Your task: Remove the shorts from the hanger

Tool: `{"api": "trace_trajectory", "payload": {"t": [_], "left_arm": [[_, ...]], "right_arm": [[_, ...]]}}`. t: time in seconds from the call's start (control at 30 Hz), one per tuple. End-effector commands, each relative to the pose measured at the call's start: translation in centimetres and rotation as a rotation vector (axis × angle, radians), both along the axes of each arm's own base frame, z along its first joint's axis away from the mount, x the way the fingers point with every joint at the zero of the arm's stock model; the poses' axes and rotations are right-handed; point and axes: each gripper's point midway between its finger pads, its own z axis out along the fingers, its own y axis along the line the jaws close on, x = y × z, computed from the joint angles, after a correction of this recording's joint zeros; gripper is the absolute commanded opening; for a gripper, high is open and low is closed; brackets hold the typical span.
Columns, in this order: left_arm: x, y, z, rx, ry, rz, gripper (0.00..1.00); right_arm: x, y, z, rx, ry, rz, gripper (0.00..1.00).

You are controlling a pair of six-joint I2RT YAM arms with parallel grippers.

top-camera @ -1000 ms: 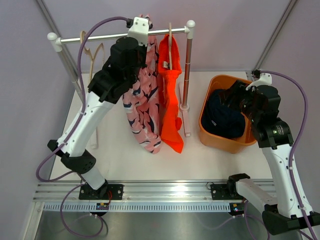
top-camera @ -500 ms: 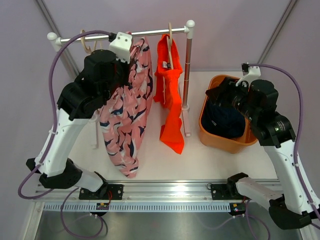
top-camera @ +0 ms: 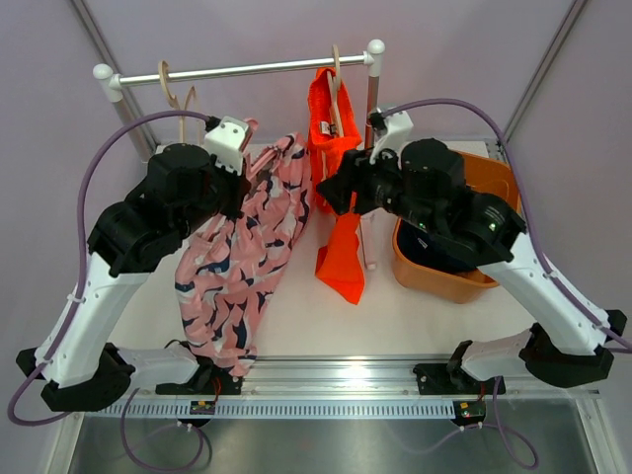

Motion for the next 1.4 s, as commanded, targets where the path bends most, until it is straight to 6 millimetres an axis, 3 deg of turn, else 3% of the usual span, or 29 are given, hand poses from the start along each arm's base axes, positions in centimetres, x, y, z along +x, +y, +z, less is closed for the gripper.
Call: {"api": "trace_trajectory", "payload": {"t": [0.0,0.2,0.37,0.7,1.07,1.37], "left_arm": [[-0.8,-1.0,0.8,-0.084,-0.022,-0.056,0.0],[-1.7,-0.8,1.0,-0.103,-0.029,-0.08,0.0],[-2.3,-0.5,1.3,-0.111,-0.034,-0.089,0.0],[-3.4,0.1,2.0,-0.128,-0.053,-0.109,0.0],[-4.3,0.8,2.3,-0.131,-0.061,-0.111,0.0],[-5.3,0.9,2.5,-0.142,-0.06,-0.139,0.0]], "right_arm": [[0.5,2.7,1.8,0.0,-0.049,-0.007,0.61],[1.5,8.1,0.8,-0.039,-0.034,0.021,0.62],[3.1,9.9,-0.9,-0.081,-0.012,-0.005,0.62],[5.4,11.5,-0.7,-0.088,-0.043,-0.063,0.65],[7.2,11.6,-1.7,-0.11,-0.054,-0.127,0.51],[8.3,11.7,-1.0,-0.063,-0.046,-0.117,0.35]]}}
